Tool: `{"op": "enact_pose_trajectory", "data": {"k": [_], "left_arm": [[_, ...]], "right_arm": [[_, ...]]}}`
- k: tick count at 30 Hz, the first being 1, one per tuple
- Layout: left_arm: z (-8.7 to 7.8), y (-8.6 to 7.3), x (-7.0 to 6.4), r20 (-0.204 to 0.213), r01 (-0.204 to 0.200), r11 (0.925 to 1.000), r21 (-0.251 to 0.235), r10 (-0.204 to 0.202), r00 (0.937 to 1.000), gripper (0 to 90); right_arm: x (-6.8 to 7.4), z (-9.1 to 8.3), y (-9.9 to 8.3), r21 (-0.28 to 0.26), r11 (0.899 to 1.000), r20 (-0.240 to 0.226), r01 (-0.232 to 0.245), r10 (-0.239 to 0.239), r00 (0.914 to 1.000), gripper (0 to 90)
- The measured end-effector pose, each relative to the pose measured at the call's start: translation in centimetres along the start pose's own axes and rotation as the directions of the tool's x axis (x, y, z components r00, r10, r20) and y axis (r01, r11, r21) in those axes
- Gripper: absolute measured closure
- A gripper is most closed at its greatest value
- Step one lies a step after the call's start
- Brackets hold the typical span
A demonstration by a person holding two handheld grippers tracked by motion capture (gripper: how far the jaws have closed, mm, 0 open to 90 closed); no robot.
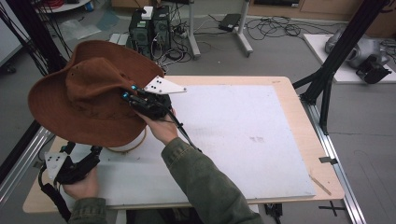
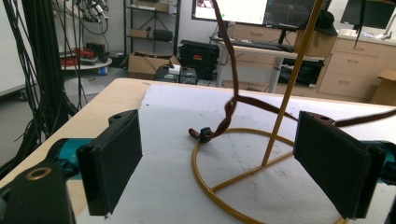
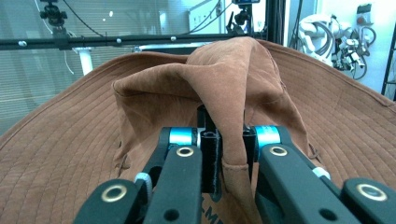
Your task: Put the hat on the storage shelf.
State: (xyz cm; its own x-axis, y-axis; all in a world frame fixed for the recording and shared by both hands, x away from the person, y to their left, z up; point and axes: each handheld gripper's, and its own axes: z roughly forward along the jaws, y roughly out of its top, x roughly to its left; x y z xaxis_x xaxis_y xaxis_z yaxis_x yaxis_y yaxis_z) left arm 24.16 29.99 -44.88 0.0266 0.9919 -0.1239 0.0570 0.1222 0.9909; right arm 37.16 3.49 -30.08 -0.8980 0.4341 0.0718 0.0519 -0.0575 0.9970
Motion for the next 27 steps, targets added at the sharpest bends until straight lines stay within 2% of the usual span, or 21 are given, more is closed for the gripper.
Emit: {"op": "enact_pose_trajectory", "data": {"k": [13, 18, 22, 27], "left_arm": [[-0.03, 0.00, -0.01, 0.001, 0.002, 1.0000, -0.002, -0.002, 1.0000, 15.7], [-0.06, 0.01, 0.00, 0.000, 0.004, 1.0000, -0.003, -0.004, 1.0000, 15.7], [-0.07, -0.02, 0.04, 0.000, 0.015, 0.9999, 0.000, -0.015, 0.9999, 15.8], [-0.07, -0.03, 0.07, 0.000, 0.017, 0.9999, 0.000, -0.017, 0.9999, 15.8]], "right_arm": [[0.05, 0.61, 0.50, 0.070, 0.997, -0.009, 0.020, -0.019, 0.9998, 82.1], [0.12, 0.70, 0.79, 0.078, 0.997, -0.012, 0.027, -0.026, 0.9996, 75.5], [-0.01, 0.67, 0.80, 0.085, 0.996, -0.019, 0.024, -0.022, 0.9996, 60.3], [0.06, 0.51, 0.93, 0.091, 0.995, -0.019, 0.046, -0.045, 0.9988, 39.1]]}}
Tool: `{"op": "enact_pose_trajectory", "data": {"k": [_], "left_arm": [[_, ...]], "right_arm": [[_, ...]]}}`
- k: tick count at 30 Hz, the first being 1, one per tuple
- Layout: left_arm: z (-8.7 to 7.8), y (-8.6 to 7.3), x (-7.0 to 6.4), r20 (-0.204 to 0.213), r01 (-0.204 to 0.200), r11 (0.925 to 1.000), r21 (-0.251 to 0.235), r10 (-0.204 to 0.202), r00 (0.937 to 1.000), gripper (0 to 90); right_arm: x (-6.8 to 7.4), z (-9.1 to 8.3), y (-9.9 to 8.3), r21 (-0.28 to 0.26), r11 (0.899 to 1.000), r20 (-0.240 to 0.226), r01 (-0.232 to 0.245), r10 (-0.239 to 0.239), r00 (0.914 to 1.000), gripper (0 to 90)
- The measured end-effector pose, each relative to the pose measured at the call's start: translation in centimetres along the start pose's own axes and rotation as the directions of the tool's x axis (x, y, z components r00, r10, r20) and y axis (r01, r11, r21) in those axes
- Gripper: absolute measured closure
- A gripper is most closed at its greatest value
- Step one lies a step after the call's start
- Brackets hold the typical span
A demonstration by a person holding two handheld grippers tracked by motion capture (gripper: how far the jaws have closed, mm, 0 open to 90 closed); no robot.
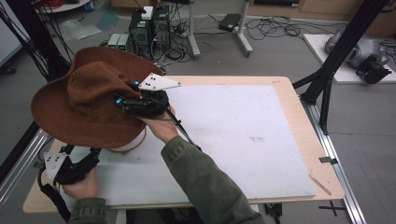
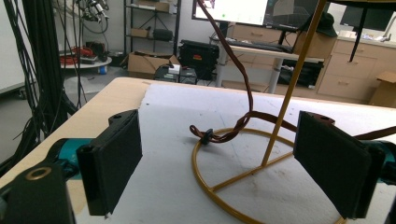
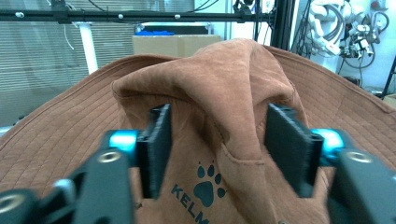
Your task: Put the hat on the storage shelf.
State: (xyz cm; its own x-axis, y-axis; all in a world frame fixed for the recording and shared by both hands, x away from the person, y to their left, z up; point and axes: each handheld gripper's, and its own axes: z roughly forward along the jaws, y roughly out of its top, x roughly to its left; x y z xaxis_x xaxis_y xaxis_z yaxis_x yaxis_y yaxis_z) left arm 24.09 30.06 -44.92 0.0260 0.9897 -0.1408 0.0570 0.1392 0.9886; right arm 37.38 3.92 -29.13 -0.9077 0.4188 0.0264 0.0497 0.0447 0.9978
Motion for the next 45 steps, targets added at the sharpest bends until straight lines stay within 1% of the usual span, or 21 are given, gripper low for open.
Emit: {"op": "enact_pose_trajectory", "data": {"k": [2, 3, 8, 9, 12, 14, 20, 25, 27, 32, 33, 34, 39, 41, 44, 45], "left_arm": [[0.0, 0.0, 0.0, -0.001, -0.001, 1.0000, -0.001, 0.001, 1.0000, 15.7], [0.0, 0.0, 0.0, 0.000, -0.001, 1.0000, -0.001, 0.001, 1.0000, 15.8], [0.0, 0.0, 0.0, -0.001, -0.004, 1.0000, 0.000, 0.004, 1.0000, 15.7], [0.0, 0.0, 0.0, -0.001, -0.001, 1.0000, -0.001, 0.001, 1.0000, 15.7], [0.0, 0.0, 0.0, -0.002, -0.002, 1.0000, -0.001, 0.002, 1.0000, 15.7], [0.0, 0.0, 0.0, -0.001, -0.002, 1.0000, -0.001, 0.002, 1.0000, 15.8], [0.0, 0.0, 0.0, -0.003, -0.007, 1.0000, -0.001, 0.007, 1.0000, 15.8], [-0.1, 0.0, 0.0, -0.006, -0.007, 1.0000, -0.002, 0.007, 1.0000, 15.8], [-0.1, 0.0, 0.0, -0.006, -0.008, 1.0000, -0.002, 0.008, 1.0000, 15.8], [-0.1, 0.0, -0.1, -0.005, -0.011, 0.9999, -0.004, 0.011, 0.9999, 15.8], [-0.1, 0.0, -0.1, -0.006, -0.012, 0.9999, -0.005, 0.012, 0.9999, 15.7], [-0.1, 0.0, -0.1, -0.004, -0.015, 0.9999, -0.004, 0.015, 0.9999, 15.7], [-0.2, 0.1, -0.1, -0.008, -0.013, 0.9999, -0.005, 0.013, 0.9999, 15.7], [-0.2, 0.1, -0.1, -0.008, -0.012, 0.9999, -0.006, 0.012, 0.9999, 15.7], [-0.2, 0.1, -0.1, -0.007, -0.012, 0.9999, -0.010, 0.012, 0.9999, 15.7], [-0.3, 0.1, -0.1, -0.007, -0.013, 0.9999, -0.010, 0.013, 0.9999, 15.7]], "right_arm": [[0.1, -0.1, 0.1, -0.001, 1.000, 0.020, 0.005, -0.005, 0.9998, 30.8], [0.1, -0.2, 0.1, -0.005, 1.000, 0.035, 0.010, -0.010, 0.9993, 25.3], [-0.1, -0.5, 0.2, -0.013, 1.000, 0.064, -0.003, 0.004, 0.9979, 13.6], [-0.1, -0.6, 0.3, -0.017, 1.000, 0.070, -0.006, 0.007, 0.9975, 12.5], [-0.3, -1.0, 0.4, -0.025, 1.000, 0.073, -0.009, 0.011, 0.9973, 11.9], [-0.6, -1.3, 0.4, -0.020, 1.000, 0.077, -0.020, 0.021, 0.9968, 11.9], [-1.4, -2.4, 0.6, -0.025, 0.999, 0.098, -0.027, 0.029, 0.9948, 11.8], [-2.2, -3.8, 0.6, -0.032, 0.999, 0.117, -0.037, 0.041, 0.9923, 11.8], [-2.5, -4.7, 0.5, -0.036, 0.999, 0.135, -0.036, 0.041, 0.9900, 11.8], [-3.7, -7.5, 0.2, -0.029, 0.999, 0.199, -0.044, 0.049, 0.9787, 11.8], [-4.0, -8.2, 0.2, -0.035, 0.999, 0.215, -0.041, 0.047, 0.9756, 11.8], [-4.1, -8.7, 0.2, -0.036, 0.999, 0.222, -0.041, 0.048, 0.9739, 11.8], [-5.0, -11.3, 0.2, -0.049, 0.998, 0.275, -0.040, 0.052, 0.9600, 11.9], [-5.3, -12.4, -0.1, -0.063, 0.997, 0.302, -0.047, 0.064, 0.9512, 11.9], [-5.7, -14.0, -0.4, -0.075, 0.996, 0.345, -0.052, 0.075, 0.9357, 12.0], [-5.7, -14.5, -0.4, -0.078, 0.995, 0.353, -0.056, 0.080, 0.9321, 12.1]]}}
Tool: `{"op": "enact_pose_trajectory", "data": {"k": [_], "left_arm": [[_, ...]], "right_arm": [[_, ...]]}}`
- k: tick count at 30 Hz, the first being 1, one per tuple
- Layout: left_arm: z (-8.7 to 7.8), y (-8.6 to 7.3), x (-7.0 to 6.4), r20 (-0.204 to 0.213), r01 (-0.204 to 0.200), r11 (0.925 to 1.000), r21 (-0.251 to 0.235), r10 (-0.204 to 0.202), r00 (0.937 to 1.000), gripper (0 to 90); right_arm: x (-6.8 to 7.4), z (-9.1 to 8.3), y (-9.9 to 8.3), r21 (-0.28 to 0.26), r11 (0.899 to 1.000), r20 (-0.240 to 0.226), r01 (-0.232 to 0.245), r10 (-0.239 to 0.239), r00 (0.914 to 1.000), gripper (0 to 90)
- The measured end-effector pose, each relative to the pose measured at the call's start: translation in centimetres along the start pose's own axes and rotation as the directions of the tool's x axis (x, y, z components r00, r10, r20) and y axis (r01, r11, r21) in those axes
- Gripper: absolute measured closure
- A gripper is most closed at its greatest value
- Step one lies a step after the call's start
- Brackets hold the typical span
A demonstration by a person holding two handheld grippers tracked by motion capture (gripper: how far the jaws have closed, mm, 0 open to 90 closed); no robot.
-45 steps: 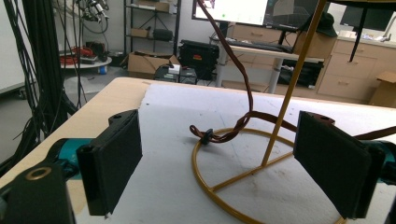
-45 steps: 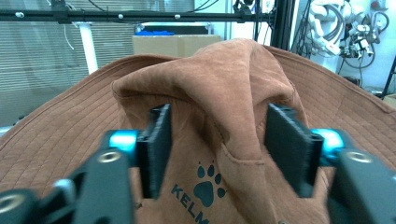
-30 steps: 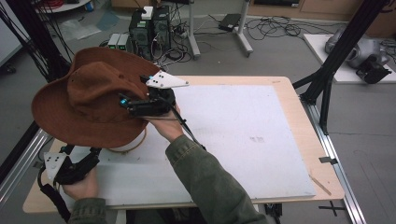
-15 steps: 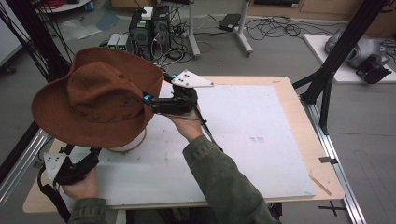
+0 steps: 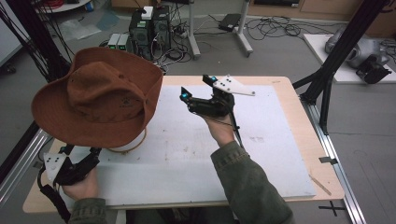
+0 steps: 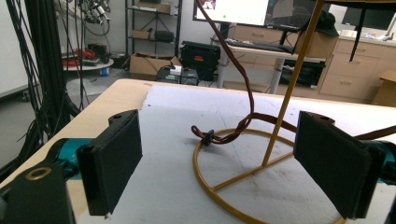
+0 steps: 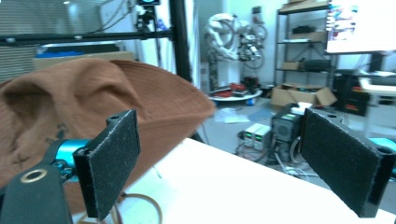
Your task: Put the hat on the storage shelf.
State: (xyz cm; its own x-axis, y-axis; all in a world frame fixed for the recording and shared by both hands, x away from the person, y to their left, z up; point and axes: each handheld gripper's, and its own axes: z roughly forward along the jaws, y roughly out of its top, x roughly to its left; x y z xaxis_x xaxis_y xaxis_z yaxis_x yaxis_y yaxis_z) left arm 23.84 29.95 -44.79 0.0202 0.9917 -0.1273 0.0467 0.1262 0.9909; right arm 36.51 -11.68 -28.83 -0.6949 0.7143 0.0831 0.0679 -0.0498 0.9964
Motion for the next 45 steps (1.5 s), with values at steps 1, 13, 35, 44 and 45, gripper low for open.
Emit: {"op": "enact_pose_trajectory", "data": {"k": [1, 13, 35, 44, 45], "left_arm": [[0.0, 0.0, 0.0, 0.000, -0.001, 1.0000, -0.001, 0.001, 1.0000, 15.7], [-0.1, 0.1, -0.1, -0.005, -0.012, 0.9999, 0.003, 0.012, 0.9999, 15.7], [0.0, 0.1, 0.0, -0.011, -0.007, 1.0000, -0.005, 0.007, 0.9999, 15.7], [-0.1, 0.1, 0.1, -0.012, -0.009, 1.0000, -0.004, 0.009, 0.9999, 15.7], [-0.1, 0.1, 0.1, -0.011, -0.007, 1.0000, -0.005, 0.007, 0.9999, 15.7]], "right_arm": [[-0.3, -0.5, 0.0, 0.001, 1.000, 0.017, -0.001, 0.001, 0.9999, 12.1], [-3.7, -6.6, -0.7, -0.026, 1.000, 0.230, 0.001, 0.005, 0.9731, 15.6], [-7.5, -16.0, -5.1, -0.047, 0.999, 0.490, 0.023, 0.003, 0.8717, 16.6], [-7.5, -17.5, -7.6, -0.030, 0.999, 0.524, 0.032, -0.011, 0.8518, 16.5], [-7.5, -17.7, -8.1, -0.026, 0.999, 0.526, 0.031, -0.013, 0.8503, 16.5]]}}
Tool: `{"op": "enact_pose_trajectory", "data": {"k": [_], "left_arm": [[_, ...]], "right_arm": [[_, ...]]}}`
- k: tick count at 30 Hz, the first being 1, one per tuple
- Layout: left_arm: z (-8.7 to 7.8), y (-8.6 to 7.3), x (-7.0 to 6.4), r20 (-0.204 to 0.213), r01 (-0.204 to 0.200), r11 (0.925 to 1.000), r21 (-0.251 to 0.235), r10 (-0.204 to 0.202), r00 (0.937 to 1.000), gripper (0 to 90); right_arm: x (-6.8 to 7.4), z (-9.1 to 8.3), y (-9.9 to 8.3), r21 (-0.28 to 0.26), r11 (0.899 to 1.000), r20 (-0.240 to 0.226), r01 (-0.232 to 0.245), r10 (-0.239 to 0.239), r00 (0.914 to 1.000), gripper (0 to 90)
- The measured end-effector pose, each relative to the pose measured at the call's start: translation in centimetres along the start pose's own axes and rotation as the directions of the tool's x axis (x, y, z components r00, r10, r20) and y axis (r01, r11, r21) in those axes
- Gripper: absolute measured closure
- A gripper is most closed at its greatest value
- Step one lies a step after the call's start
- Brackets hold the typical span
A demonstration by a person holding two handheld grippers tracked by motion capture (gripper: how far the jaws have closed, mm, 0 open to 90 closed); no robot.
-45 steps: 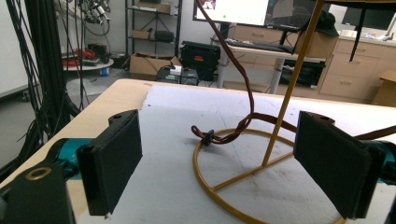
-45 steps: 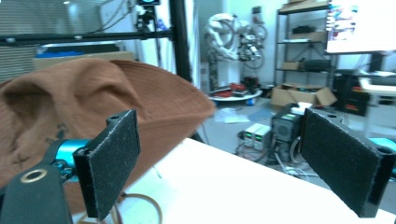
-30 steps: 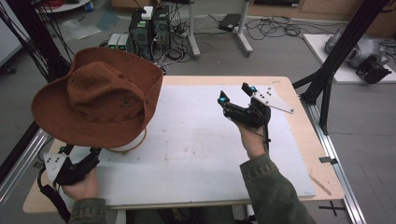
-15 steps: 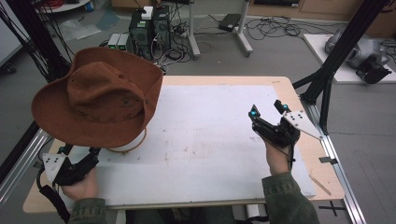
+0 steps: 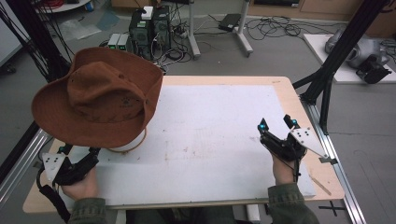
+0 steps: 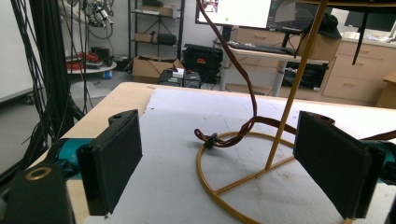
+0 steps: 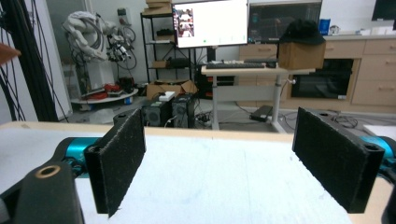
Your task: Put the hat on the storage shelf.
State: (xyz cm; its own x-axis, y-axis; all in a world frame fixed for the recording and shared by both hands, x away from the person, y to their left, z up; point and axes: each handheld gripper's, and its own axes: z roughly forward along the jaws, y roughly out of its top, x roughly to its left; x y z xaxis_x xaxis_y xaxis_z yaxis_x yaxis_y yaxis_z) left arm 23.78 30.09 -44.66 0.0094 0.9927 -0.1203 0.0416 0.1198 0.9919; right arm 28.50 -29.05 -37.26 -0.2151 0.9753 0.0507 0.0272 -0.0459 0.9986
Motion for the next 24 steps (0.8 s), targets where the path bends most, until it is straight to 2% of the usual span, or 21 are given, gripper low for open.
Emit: {"op": "enact_pose_trajectory", "data": {"k": [7, 10, 14, 19, 24], "left_arm": [[0.0, 0.0, -0.1, 0.001, -0.003, 1.0000, -0.003, 0.003, 1.0000, 15.7], [0.0, 0.0, -0.1, 0.001, -0.003, 1.0000, -0.003, 0.003, 1.0000, 15.7], [0.0, 0.1, 0.0, 0.000, -0.003, 1.0000, -0.004, 0.003, 1.0000, 15.7], [0.0, 0.1, 0.0, 0.001, 0.001, 1.0000, -0.005, -0.001, 1.0000, 15.7], [0.1, 0.0, 0.0, 0.002, 0.003, 1.0000, -0.005, -0.003, 1.0000, 15.7]], "right_arm": [[-0.9, -0.8, -2.8, 0.039, 0.999, 0.023, -0.007, 0.006, 0.9997, 16.5], [-0.9, -1.0, -3.3, 0.042, 0.999, 0.034, 0.017, -0.019, 0.9992, 16.5], [-0.8, -1.2, -3.8, 0.041, 0.999, 0.038, 0.026, -0.027, 0.9989, 16.5], [-0.9, -1.3, -4.3, 0.038, 0.999, 0.042, 0.022, -0.024, 0.9988, 16.4], [-0.9, -1.2, -4.9, 0.048, 0.999, 0.035, -0.003, 0.001, 0.9994, 16.4]]}}
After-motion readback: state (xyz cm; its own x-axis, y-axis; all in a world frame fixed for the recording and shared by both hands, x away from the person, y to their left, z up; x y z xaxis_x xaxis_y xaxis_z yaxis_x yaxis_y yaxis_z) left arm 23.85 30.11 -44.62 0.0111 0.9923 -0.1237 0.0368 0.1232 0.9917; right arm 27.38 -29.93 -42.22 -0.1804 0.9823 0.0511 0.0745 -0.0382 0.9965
